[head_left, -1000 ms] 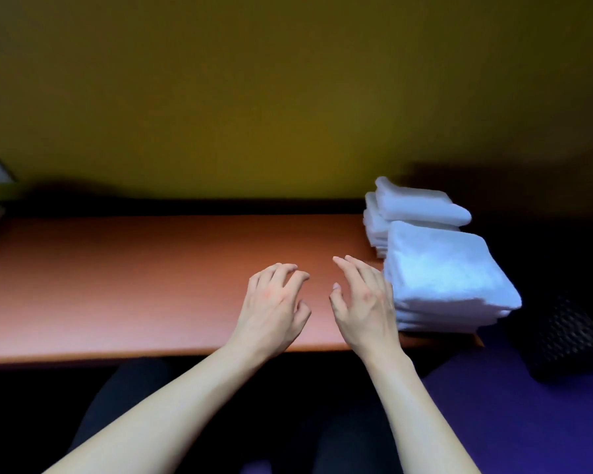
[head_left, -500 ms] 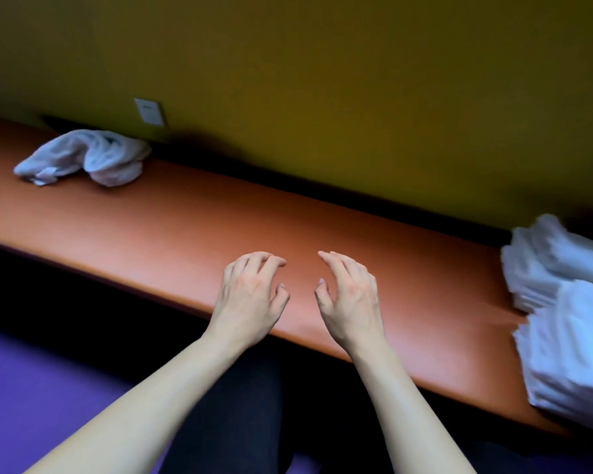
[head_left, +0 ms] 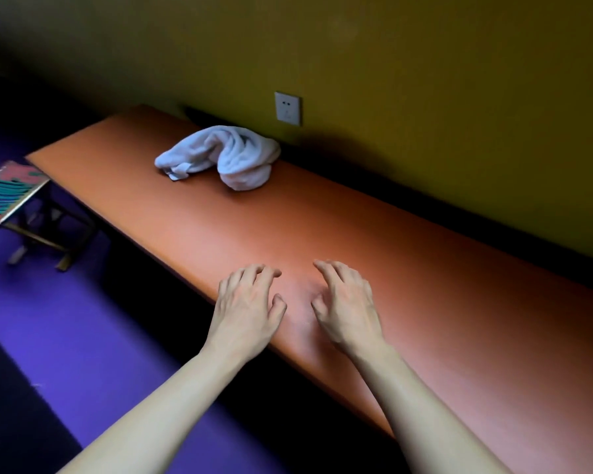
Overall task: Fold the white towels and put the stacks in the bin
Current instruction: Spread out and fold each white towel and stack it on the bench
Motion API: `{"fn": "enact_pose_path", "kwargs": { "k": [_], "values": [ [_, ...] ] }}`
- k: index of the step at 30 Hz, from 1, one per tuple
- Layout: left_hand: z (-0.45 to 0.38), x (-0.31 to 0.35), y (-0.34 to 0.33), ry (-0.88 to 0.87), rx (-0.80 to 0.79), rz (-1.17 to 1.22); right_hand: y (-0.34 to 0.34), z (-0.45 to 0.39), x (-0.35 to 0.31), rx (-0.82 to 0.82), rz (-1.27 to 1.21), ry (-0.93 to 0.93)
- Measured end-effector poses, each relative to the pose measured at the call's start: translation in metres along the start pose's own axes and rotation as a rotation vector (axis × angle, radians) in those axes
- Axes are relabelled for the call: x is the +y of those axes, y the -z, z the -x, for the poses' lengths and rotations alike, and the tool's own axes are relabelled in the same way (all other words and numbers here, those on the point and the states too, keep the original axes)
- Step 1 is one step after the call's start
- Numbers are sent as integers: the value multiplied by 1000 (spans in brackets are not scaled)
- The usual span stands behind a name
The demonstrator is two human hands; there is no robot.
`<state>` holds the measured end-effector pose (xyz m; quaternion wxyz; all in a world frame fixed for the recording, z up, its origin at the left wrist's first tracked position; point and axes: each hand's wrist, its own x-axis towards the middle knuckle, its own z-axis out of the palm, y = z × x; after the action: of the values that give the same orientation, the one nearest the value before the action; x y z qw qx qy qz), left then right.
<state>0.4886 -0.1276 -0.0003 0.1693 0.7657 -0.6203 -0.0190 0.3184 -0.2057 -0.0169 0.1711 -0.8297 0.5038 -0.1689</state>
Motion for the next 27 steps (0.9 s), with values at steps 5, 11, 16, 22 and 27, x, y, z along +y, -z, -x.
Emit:
{"fn": "enact_pose_path", "kwargs": {
  "k": [5,11,16,22,27],
  "values": [
    [-74,-55,-20,78,-20,-79,-49,-58,-1,-78,89,-5],
    [-195,-89,-29,53,-74,-276,-75,-61,4,-17,180,5],
    [-269,-96,-32,107,-135,-389,-71,-60,3,-31,137,-12],
    [-271,-84,-53,86,-264,-268,-70,-61,3,-39,100,-4],
    [-215,-58,-67,12,-253,-105,-67,-61,5,-64,72,1]
  ]
}}
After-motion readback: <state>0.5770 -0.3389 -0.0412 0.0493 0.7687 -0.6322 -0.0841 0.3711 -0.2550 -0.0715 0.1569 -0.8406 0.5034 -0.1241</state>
